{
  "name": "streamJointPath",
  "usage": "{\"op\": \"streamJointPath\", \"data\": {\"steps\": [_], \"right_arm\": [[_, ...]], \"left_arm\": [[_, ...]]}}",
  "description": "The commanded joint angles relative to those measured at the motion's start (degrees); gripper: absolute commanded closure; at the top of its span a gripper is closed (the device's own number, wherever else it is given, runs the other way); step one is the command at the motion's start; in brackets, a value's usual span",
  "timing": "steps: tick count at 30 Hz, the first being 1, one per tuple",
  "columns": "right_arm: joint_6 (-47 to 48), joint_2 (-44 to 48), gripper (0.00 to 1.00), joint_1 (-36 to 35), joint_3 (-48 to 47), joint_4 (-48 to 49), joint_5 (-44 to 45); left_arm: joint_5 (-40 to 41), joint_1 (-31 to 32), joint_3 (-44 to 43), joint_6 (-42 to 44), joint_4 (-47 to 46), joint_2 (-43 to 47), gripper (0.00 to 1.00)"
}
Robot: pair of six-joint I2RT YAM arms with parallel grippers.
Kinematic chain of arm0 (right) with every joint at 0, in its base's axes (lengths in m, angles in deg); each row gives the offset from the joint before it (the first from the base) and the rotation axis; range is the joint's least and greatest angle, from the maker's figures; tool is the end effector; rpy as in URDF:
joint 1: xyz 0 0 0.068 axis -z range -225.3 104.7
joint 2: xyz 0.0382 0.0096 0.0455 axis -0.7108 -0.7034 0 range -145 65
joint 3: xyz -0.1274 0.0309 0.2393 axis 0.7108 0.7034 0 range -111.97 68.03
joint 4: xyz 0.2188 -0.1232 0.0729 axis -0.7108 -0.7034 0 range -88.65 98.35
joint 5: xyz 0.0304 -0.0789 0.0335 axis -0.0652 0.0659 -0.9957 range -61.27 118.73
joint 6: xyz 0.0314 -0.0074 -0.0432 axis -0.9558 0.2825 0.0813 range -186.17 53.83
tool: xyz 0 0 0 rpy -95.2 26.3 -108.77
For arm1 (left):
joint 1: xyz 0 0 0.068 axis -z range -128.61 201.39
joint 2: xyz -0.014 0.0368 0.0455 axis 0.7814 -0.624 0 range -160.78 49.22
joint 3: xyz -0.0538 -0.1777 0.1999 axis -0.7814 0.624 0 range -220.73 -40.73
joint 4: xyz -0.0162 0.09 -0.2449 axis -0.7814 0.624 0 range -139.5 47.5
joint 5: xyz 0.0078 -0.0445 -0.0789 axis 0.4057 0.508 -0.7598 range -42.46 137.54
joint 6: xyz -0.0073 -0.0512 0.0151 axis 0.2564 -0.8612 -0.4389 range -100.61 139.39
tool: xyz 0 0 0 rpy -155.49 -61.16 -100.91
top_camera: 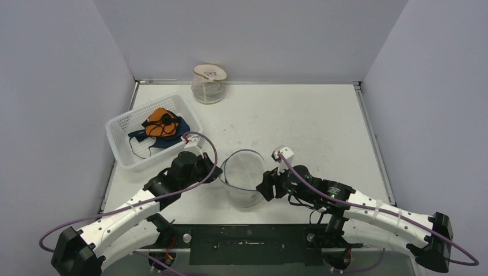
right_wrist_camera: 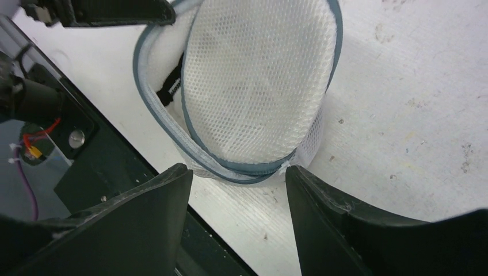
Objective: Unzip the laundry bag and remove the bra
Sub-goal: Open the laundry bag at the center of the board.
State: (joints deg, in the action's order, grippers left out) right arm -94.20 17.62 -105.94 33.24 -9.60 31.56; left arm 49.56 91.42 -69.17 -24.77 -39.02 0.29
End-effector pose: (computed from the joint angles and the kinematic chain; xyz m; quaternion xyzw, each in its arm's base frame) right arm 0.0936 0.1629 0.2573 -0.2319 0.8366 0.3311 0.3696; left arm 0.1471 -0.1219 0.2267 -0.0401 0.8692 -0.3189 0.3758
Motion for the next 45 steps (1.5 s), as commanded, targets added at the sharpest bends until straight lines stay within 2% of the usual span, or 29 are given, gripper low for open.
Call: {"op": "streamJointPath", "data": {"steps": [1, 4, 7, 13, 16, 19, 23, 30, 37, 45], "right_arm": [[-3.6, 6.2, 0.37, -1.0, -1.7, 5.9, 7.9], [-5.7, 9.8, 0.35, -0.9, -0.5, 8.0, 11.1], [-7.3, 12.9, 0.33, -0.9, 1.2, 11.0, 13.4], [-9.7, 16.6, 0.31, -0.9, 3.6, 13.9, 17.5], [-13.1, 15.9, 0.28, -0.8, 4.6, 15.0, 17.5], [-18.7, 14.1, 0.25, -0.8, 6.3, 16.6, 16.6], [-27.3, 12.4, 0.23, -0.7, 9.7, 21.8, 13.9], [-38.3, 6.8, 0.23, -0.1, 13.0, 25.6, 11.5], [-34.4, -3.6, 0.24, -1.8, 5.7, 23.9, 11.6], [-32.2, -8.0, 0.24, -3.4, 1.6, 19.6, 16.7]], "left_arm": [[3.3, 0.4, -6.5, 3.8, 0.9, 3.0, 1.00], [6.4, 1.6, -11.5, 7.0, 3.1, 4.4, 1.00], [13.8, 5.3, -17.9, 9.8, 5.8, 4.4, 1.00], [25.5, 14.7, -28.4, 16.5, 7.5, -1.9, 1.00], [28.9, 18.4, -26.0, 16.5, 4.3, -5.2, 1.00], [29.6, 20.4, -19.9, 12.8, -0.4, -6.0, 1.00], [32.3, 22.4, -13.4, 7.7, -5.5, -4.4, 1.00], [35.6, 24.8, -7.5, -0.2, -6.7, -0.4, 1.00], [33.0, 26.3, -6.8, -1.6, -9.7, -0.7, 1.00], [31.1, 28.0, -6.4, -1.4, -15.8, -5.2, 1.00]]}}
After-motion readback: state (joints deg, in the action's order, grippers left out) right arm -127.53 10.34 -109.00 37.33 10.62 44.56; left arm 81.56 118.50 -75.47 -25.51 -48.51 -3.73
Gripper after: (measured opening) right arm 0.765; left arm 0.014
